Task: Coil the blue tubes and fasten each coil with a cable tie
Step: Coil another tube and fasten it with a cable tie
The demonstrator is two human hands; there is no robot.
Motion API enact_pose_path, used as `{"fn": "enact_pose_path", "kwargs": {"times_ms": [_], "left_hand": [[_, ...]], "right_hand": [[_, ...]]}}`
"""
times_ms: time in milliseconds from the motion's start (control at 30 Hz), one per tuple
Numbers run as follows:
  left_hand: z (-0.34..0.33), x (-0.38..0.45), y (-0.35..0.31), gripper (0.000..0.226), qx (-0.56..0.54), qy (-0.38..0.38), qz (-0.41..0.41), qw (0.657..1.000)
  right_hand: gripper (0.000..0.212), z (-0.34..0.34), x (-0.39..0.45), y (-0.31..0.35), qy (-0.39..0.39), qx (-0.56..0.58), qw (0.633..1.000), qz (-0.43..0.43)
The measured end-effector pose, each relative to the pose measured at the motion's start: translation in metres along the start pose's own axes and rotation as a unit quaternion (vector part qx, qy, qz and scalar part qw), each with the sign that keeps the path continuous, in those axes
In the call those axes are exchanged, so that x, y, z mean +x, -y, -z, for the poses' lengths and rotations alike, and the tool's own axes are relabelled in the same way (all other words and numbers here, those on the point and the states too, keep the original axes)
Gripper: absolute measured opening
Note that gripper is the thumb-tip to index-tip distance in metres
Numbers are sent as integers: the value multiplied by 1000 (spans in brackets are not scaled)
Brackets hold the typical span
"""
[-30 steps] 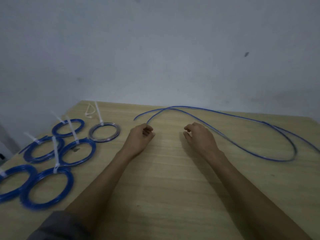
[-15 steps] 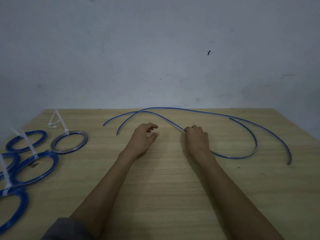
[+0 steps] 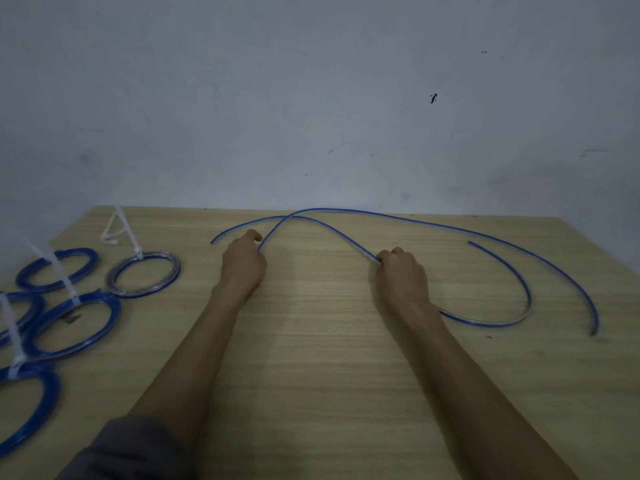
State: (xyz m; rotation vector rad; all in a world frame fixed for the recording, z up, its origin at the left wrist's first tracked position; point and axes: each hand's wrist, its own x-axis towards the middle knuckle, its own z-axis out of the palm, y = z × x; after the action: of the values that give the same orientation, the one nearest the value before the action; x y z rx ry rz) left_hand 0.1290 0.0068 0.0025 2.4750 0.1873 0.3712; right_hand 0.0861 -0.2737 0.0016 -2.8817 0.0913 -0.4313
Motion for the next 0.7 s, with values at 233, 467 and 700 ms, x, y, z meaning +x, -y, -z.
{"fn": "enact_pose_path", "kwargs": {"times_ms": [233,467,700], "left_hand": [[28,-11,-56,23,-370,252,46,893],[41,-18,-68,26,-324,143,-178,918],[61,-38,-106,31,-386,104,-173,900]], "right_hand": [[30,2,-1,-2,1,3,1000,8],[26,7,-1,0,7,36,999,8],[50,33,-1,41,-25,272,946,175]]}}
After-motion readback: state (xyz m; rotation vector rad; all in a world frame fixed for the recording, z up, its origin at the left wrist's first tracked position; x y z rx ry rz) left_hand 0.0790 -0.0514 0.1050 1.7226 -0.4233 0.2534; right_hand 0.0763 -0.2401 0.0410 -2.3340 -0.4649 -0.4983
